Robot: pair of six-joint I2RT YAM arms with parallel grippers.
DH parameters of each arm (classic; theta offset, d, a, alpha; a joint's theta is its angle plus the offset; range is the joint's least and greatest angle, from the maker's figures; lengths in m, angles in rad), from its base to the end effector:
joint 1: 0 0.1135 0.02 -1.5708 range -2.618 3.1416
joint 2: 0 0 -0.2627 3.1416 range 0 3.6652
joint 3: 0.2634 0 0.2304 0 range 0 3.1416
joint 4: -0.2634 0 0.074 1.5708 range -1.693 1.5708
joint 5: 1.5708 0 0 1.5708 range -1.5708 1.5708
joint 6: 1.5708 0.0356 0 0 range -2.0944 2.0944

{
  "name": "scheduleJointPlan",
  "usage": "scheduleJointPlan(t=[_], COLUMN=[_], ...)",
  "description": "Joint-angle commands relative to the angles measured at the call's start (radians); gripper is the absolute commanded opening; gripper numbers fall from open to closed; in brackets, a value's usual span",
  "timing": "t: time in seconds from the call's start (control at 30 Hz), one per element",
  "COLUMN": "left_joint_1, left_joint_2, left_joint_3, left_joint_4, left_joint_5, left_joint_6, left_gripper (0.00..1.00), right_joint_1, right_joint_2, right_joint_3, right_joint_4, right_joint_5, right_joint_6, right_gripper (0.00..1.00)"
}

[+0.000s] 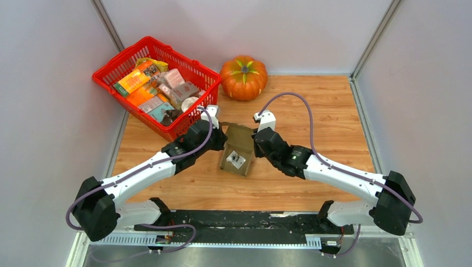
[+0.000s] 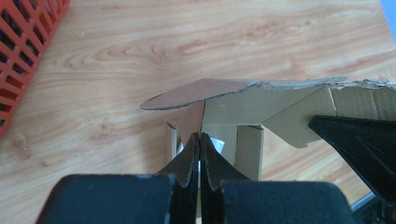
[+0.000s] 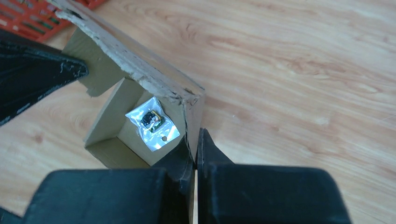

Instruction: Fold the paper box

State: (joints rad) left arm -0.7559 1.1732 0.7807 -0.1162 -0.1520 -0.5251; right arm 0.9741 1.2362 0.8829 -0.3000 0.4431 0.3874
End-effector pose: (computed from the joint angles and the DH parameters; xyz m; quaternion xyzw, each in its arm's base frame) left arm 0.1799 -0.1622 0.2729 0.0608 0.8585 -0.2493 0.4440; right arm 0.1517 0.1962 0.2764 -0.1598 0.8655 0.1188 0.4597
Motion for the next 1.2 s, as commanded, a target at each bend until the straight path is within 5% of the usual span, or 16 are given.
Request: scheduleJointPlan(t=[0.0, 0.33, 0.83, 1.17], left_joint_1=[-0.003, -0.003, -0.017, -0.056], left_joint_2=[0.011, 0.134, 0.169, 0.192], left_joint_3=[0.006, 0.029, -0.017, -0.050], left_joint_4=[0.196, 0.266, 0.345, 0.360], left_joint_5=[-0.063, -0.050, -0.006, -0.012], left_joint_6=[-0.024, -0.041, -0.115, -0.113], left_gripper=[0.00, 0.00, 0.01, 0.01], right_joint_1=[0.006, -0.018, -0.017, 0.021], right_joint_2=[0.043, 0.143, 0.161, 0.158], right_joint_3=[0.090, 0.087, 0.045, -0.044], right_joint_4=[0.030, 0.150, 0.091, 0.156], right_joint_5=[0.160, 0.298, 0.313, 0.391], right_joint_6=[-0.008, -0.081, 0.192, 0.205], right_gripper=[0.01, 0.07, 0.11, 0.13])
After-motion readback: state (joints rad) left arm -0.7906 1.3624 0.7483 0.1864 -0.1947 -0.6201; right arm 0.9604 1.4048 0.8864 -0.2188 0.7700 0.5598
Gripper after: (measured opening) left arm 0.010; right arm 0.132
